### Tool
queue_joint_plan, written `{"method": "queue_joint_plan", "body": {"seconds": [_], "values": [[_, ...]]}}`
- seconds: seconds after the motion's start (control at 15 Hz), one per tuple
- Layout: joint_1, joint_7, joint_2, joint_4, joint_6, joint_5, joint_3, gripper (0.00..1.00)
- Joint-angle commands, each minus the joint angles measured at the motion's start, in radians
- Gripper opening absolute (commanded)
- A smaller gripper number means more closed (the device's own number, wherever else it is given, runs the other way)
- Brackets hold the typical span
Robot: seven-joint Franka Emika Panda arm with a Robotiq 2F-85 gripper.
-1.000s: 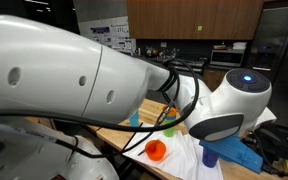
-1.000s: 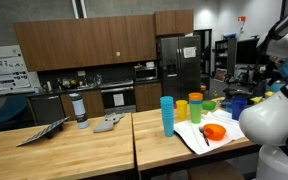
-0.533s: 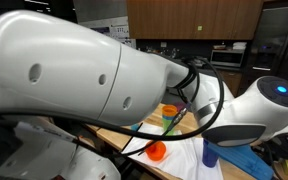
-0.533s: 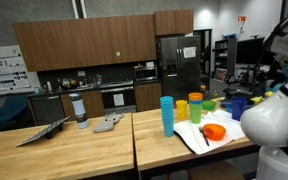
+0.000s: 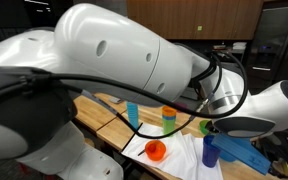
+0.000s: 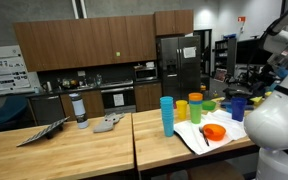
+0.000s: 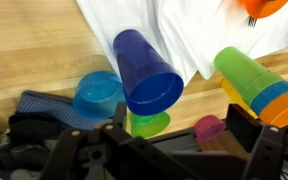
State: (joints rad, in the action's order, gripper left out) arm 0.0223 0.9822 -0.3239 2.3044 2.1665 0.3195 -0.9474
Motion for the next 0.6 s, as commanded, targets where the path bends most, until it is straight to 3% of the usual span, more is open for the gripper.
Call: {"method": "queue_joint_plan", "body": {"seconds": [0.0, 0.07, 0.13, 0.47, 0.53], "values": [[0.002, 0.047, 0.118, -0.065, -0.057, 0.023, 0.049, 1.0], [0.056, 0.073, 0.197, -0.112, -0.053, 0.084, 0.07, 1.0], [0.044, 0.09, 0.218, -0.119, -0.059, 0.097, 0.099, 1.0], [-0.084, 0.081, 0.362, -0.201, -0.034, 0.012, 0.293, 1.0], [-0.105, 0.004, 0.353, -0.176, 0.006, -0.023, 0.345, 1.0]]}}
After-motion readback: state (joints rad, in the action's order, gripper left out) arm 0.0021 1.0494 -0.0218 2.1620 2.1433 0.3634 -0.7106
